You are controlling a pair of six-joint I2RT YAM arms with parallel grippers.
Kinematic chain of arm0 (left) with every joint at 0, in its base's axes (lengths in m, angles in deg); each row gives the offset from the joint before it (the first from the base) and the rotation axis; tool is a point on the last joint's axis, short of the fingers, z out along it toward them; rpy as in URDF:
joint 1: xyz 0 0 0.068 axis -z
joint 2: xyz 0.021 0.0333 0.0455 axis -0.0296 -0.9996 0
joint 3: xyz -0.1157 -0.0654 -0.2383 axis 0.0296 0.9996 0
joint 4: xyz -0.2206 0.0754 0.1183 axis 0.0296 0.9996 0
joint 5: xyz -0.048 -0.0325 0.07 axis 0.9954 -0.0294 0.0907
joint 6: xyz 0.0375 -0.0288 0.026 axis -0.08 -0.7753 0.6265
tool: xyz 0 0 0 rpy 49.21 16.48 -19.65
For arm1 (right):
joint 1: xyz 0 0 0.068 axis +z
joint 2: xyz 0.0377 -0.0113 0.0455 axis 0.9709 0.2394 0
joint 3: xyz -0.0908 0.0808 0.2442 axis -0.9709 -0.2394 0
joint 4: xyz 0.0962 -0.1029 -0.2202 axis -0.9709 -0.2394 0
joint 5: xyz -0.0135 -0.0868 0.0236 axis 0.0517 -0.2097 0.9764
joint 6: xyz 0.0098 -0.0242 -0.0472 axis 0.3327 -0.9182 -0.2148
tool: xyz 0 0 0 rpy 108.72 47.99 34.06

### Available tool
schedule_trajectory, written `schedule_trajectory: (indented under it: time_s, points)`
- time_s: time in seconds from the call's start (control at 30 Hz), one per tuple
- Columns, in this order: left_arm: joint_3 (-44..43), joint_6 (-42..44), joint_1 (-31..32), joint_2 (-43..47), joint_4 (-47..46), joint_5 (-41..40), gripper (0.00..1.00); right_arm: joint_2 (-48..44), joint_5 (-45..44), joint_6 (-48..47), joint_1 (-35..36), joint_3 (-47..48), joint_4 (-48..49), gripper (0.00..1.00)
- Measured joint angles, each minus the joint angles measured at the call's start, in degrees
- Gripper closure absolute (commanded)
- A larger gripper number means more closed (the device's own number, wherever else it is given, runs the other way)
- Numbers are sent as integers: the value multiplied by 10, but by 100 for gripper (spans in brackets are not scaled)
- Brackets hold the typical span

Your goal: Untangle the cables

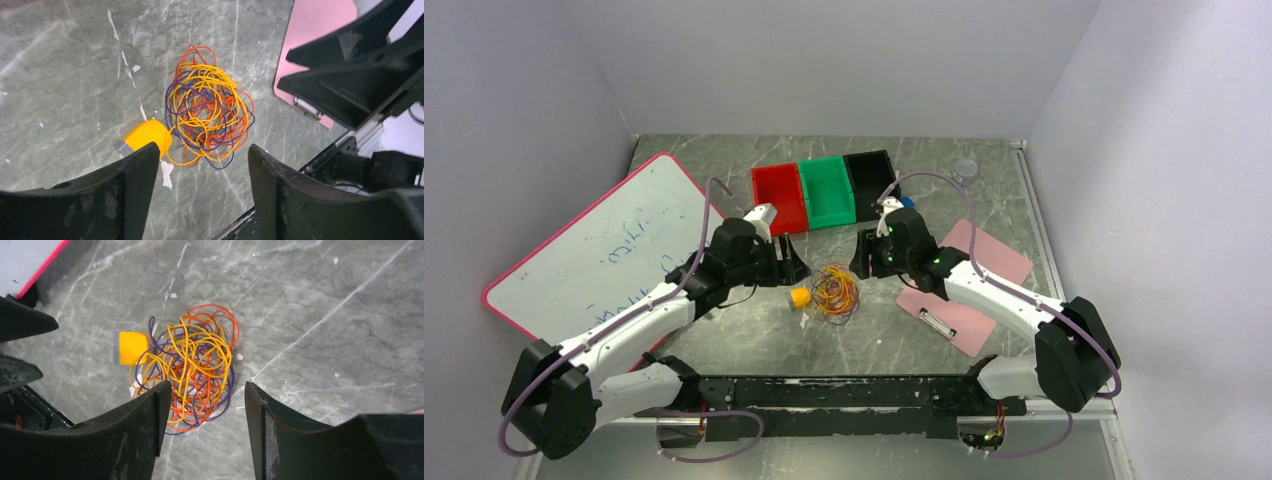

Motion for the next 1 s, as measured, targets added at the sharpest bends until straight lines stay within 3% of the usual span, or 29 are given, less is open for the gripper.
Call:
schedule_trajectory:
  time_s: [0.1,0.2,0.37,0.43,0.6,0.7,0.87,1.0]
  points:
    - [0,-31,9,-26,-14,-17,36,0,-4,14,0,-21,9,42]
    - [-7,-69,16,-57,-22,-35,46,0,-18,40,3,-45,15,44]
    - [-17,-134,42,-98,-38,-67,47,-7,-38,80,8,-75,28,45]
    - [-20,-159,58,-107,-42,-81,44,-11,-44,89,10,-77,30,45]
    - [-24,-193,68,-102,-36,-130,24,-32,-62,102,12,-78,35,45]
    - [-33,-198,68,-72,-19,-186,5,-41,-71,103,13,-78,35,45]
    - [-45,-202,66,7,-9,-289,8,-45,-83,102,13,-78,34,45]
    - [-46,-189,43,39,-7,-298,16,-45,-89,102,13,-80,35,45]
